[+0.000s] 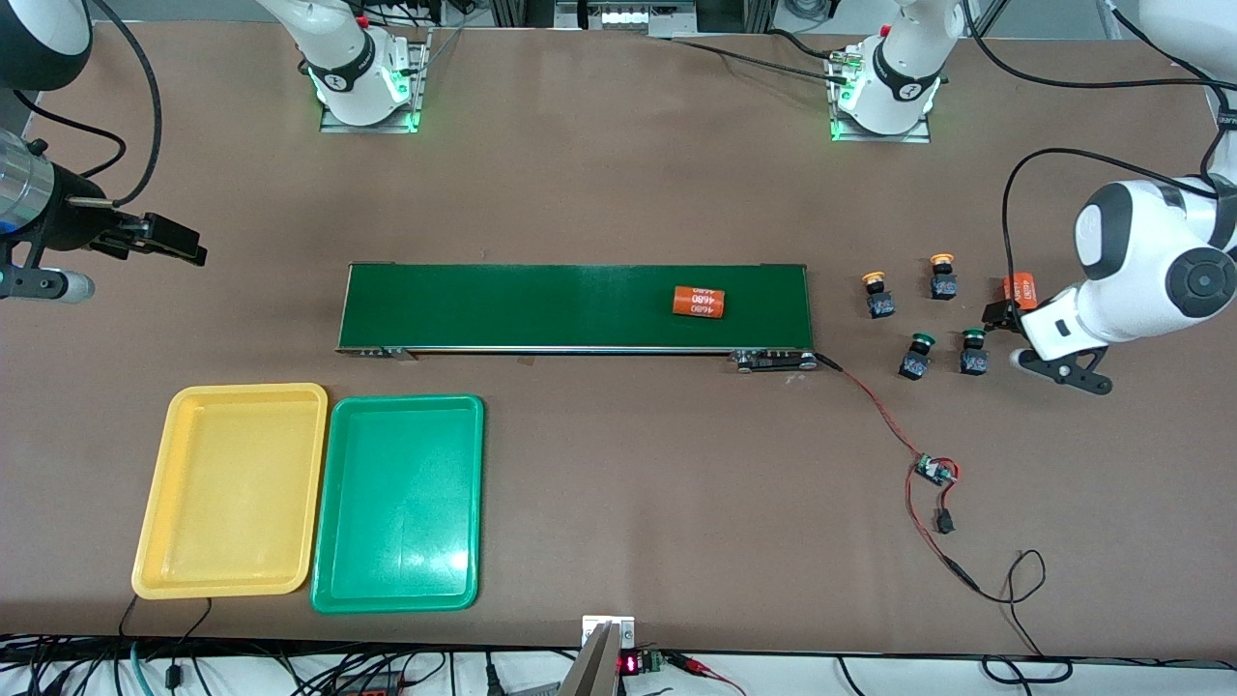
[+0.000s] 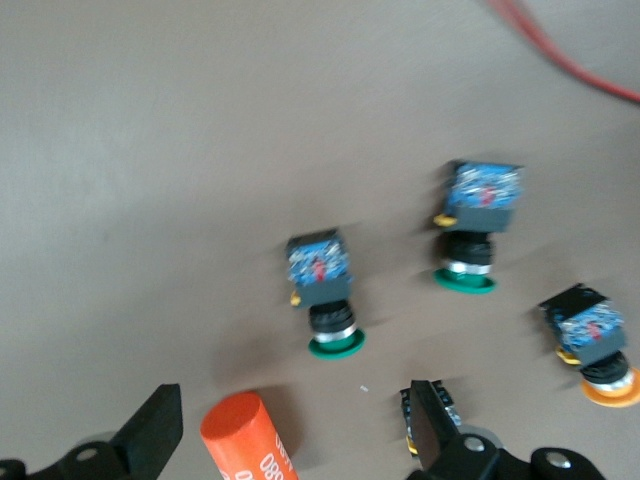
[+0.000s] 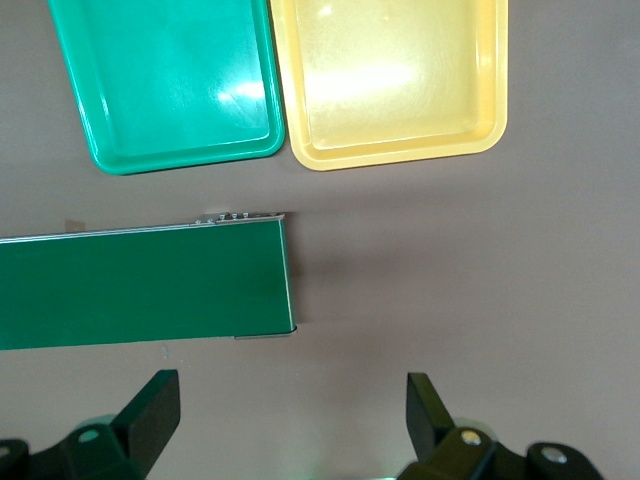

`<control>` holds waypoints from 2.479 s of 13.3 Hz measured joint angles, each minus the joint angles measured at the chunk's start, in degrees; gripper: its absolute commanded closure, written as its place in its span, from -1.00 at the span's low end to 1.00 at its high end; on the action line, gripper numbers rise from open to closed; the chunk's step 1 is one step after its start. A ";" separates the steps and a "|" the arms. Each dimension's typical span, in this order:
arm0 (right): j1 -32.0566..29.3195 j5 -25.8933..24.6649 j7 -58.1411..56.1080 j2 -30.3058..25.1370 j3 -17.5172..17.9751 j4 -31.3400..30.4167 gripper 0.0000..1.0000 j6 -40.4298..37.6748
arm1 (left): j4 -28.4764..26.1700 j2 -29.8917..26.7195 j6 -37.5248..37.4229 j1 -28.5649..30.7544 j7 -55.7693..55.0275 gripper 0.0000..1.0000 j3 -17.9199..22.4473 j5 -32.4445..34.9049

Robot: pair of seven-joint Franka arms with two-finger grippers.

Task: Sort buttons by color to trays
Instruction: 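Grasp the second orange cylinder with the left gripper, then carry the second cylinder onto the belt and release it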

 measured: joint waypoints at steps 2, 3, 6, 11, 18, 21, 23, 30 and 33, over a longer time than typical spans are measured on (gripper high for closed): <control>-0.66 0.00 0.00 0.00 -0.03 0.00 -1.00 0.01 | -0.85 0.68 0.00 3.46 -1.17 -1.00 0.10 0.00; -0.92 0.00 0.00 0.00 -0.04 0.00 -1.00 0.01 | -1.60 1.02 0.07 5.18 -1.18 -1.00 0.13 0.00; -1.08 0.00 0.00 0.00 -0.01 0.00 -1.00 0.01 | -5.46 1.91 3.50 8.37 -1.26 -1.00 0.19 0.00; -1.08 0.00 0.00 0.00 0.00 0.00 -1.00 0.01 | -9.51 2.41 5.97 9.79 -1.40 -1.00 0.77 0.57; -1.08 0.00 0.00 0.00 0.01 0.00 -1.00 0.01 | -9.91 4.24 8.70 9.96 -1.38 0.02 1.62 2.91; -1.08 0.00 0.00 0.00 0.01 0.00 -1.00 0.01 | -9.90 4.76 8.68 9.96 -1.35 0.97 1.97 2.91; -1.08 0.00 0.00 0.00 0.01 0.00 -1.00 0.01 | -9.36 4.56 8.31 9.90 -1.33 1.00 1.97 2.92; -1.08 0.00 0.00 0.00 0.01 0.00 -1.00 0.01 | 1.05 -4.39 -4.23 -5.23 7.81 1.00 0.43 3.13; -1.09 0.00 0.00 0.00 0.00 0.00 -1.00 0.00 | 0.93 -4.98 -4.31 -9.10 14.40 1.00 -4.99 1.40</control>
